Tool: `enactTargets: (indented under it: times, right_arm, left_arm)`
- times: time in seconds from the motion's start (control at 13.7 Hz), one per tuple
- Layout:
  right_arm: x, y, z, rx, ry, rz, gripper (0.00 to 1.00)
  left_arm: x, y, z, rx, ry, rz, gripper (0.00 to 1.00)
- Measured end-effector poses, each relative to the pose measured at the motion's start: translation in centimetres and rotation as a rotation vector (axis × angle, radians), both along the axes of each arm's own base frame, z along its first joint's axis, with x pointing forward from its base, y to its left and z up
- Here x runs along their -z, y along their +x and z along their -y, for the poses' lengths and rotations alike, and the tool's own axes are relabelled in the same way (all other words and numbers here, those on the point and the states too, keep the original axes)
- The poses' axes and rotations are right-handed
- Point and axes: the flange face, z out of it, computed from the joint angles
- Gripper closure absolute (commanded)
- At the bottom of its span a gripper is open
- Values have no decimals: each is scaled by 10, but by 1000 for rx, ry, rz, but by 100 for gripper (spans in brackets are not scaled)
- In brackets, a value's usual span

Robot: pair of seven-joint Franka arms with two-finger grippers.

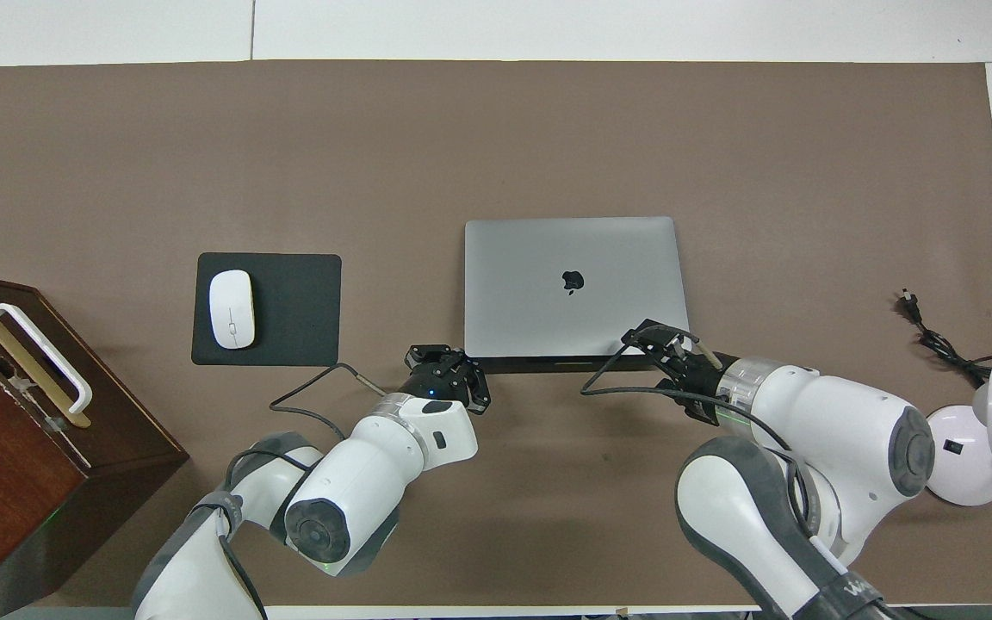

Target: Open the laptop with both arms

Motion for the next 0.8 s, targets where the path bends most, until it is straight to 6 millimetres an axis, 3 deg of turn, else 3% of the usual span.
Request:
enactTargets:
  times: [0.44,0.8]
  right_arm:
    - [-1,9,1,92,46,-8,0]
    - [18,17,4,138,20,-13,0]
  left_arm:
    - [5,3,3,0,4,-3,100]
    - [5,3,3,0,4,-3,100]
